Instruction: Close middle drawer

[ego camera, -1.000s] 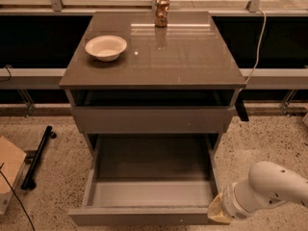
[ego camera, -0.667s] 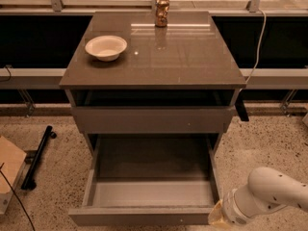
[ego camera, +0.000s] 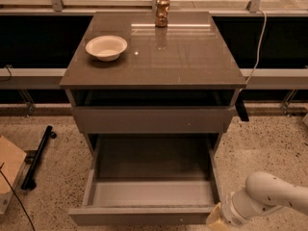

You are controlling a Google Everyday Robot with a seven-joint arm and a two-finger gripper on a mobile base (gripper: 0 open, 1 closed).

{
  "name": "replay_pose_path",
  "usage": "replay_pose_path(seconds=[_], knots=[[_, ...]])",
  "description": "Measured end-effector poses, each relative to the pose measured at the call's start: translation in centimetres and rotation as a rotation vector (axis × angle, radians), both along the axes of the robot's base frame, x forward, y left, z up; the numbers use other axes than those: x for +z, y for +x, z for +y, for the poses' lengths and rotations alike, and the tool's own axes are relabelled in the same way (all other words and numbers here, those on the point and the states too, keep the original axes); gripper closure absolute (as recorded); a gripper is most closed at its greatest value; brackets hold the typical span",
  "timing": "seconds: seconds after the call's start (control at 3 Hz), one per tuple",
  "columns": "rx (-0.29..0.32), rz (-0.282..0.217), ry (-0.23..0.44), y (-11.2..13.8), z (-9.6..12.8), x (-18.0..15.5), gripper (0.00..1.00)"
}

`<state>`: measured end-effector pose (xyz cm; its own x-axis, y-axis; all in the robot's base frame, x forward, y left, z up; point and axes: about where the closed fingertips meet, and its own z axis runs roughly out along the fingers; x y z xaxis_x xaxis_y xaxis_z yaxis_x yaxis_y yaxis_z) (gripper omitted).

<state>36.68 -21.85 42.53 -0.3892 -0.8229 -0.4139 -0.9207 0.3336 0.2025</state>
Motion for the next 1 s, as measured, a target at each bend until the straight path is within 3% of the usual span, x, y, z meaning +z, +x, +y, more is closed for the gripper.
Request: replay_pose_path(seconds=[0.33,0.67,1.0], knots=[[-0.012,-0.009,0.006,1.1,-0.1,-0.5,1.0],[0.001,-0.056,0.015,4.9,0.3,-0.3,1.0],[-0.002,-0.071,0.016,5.8,0.3,-0.1,1.0]])
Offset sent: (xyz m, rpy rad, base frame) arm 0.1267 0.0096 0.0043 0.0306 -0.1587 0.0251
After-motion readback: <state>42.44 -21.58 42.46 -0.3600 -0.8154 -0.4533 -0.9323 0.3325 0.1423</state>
